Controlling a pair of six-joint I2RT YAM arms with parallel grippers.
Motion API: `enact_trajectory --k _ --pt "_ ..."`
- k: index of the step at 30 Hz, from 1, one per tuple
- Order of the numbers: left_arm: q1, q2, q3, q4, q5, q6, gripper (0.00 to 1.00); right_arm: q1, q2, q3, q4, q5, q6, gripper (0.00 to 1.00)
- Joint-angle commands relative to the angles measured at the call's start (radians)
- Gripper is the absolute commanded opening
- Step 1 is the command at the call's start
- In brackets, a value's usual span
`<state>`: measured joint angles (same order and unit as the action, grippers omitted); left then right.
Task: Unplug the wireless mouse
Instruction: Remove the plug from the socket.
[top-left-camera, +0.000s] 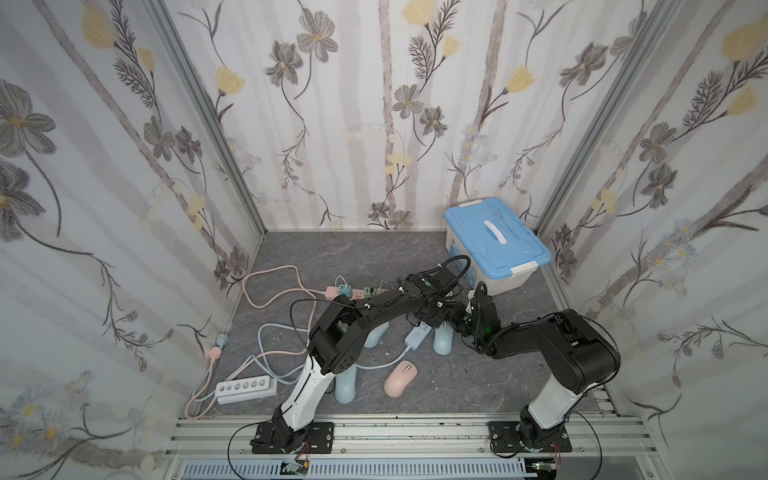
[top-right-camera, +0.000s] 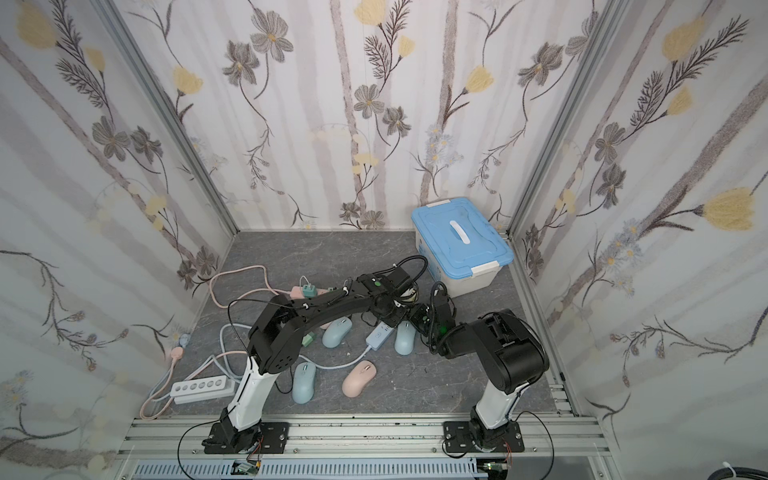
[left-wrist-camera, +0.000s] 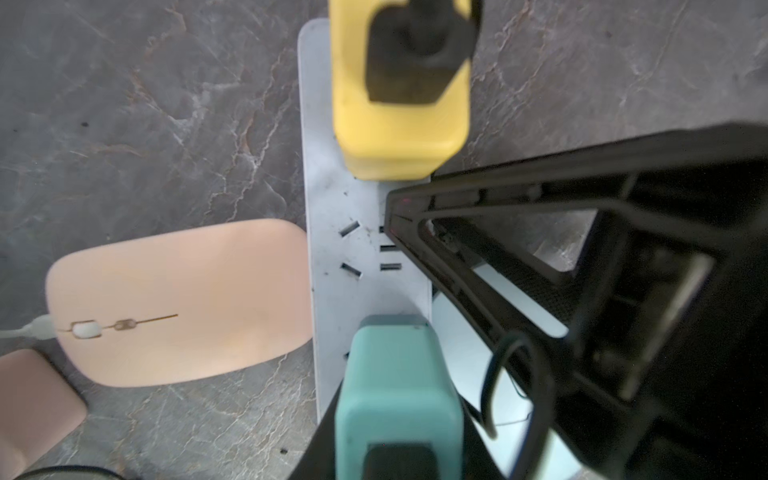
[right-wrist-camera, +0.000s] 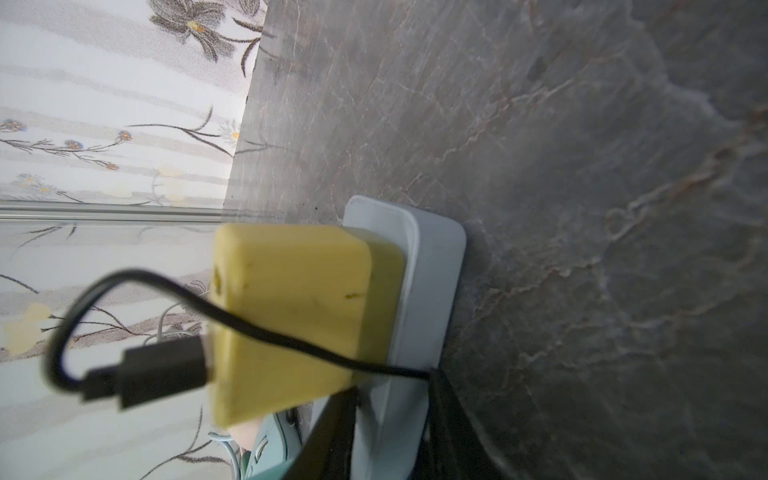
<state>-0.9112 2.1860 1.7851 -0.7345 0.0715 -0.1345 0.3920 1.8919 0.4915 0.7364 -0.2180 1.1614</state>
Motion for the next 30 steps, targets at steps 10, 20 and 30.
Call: enact_trajectory --k 10,20,30 --pt "-0.053 -0.129 -0.199 0.336 -0.077 0.052 0.00 0.024 0.039 0.000 -0.140 -0.007 0.024 0.29" --pt "0.015 -0.073 -0.126 0.256 0.262 -0.015 0.00 0.027 0.041 -0.004 -0.140 -0.001 0.023 0.29" --pt "-0.034 -0.163 -0.285 0.459 -0.053 0.056 0.00 0.032 0.041 0.002 -0.144 0.003 0.029 0.29"
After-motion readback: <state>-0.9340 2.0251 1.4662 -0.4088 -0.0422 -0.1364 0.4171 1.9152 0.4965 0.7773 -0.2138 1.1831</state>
